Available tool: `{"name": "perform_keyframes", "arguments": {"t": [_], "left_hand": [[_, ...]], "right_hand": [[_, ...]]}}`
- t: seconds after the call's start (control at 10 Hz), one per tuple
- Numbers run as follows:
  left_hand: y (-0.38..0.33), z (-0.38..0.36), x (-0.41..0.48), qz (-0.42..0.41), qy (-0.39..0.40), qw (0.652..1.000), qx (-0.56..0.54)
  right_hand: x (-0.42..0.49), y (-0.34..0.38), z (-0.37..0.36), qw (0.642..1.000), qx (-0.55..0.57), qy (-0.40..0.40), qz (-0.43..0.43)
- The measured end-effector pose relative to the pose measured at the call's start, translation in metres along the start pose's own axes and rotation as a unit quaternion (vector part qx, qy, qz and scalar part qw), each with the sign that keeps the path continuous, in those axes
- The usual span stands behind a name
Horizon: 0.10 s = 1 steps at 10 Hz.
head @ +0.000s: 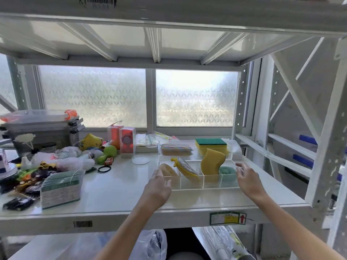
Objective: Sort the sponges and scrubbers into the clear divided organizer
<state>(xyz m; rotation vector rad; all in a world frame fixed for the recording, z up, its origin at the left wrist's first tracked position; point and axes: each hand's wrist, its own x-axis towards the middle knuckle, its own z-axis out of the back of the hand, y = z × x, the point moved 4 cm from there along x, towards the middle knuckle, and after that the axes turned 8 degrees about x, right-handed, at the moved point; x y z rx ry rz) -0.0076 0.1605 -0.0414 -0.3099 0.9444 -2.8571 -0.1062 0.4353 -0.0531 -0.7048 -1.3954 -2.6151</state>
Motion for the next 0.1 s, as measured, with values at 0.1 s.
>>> {"name": "perform_keyframes", "arguments": {"t": [0.1], "left_hand": [[-0.0036,0.0348,-0.0141,-0.048,-0.066,0.995,-0.057]], "right_hand": [[-0.0036,0.0257,0.0257,0.999,0.035,-0.021,0.02]]}}
